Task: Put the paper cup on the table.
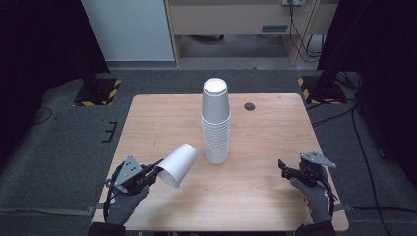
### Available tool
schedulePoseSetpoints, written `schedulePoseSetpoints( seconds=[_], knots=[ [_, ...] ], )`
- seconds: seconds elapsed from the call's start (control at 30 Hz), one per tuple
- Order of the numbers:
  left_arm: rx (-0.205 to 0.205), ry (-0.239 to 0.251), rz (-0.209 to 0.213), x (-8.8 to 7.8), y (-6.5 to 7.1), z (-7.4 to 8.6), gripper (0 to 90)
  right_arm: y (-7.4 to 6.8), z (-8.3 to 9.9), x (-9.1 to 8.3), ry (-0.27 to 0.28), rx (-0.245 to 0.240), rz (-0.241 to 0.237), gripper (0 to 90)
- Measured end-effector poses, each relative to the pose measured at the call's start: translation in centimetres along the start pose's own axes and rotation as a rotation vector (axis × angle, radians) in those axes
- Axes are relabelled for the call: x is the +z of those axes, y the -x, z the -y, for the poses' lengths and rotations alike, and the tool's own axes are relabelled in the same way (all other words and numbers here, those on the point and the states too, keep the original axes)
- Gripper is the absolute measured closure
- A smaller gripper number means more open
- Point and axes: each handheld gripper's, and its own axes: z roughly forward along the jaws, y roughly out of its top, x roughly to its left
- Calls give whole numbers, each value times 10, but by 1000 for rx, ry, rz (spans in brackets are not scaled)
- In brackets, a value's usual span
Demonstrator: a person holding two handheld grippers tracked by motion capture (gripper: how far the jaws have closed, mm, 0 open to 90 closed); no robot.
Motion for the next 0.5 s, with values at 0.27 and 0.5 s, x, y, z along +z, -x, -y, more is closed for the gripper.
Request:
schedulePoseSetpoints(
  seconds=[0.27,0.5],
  knots=[
    [-36,-53,-70,-6,-23,3,860,-1,1,3,-25,-13,-2,102],
    [-65,-114,-138,-12,-40,-1,860,-2,4,7,-67,-43,2,99]
  ],
)
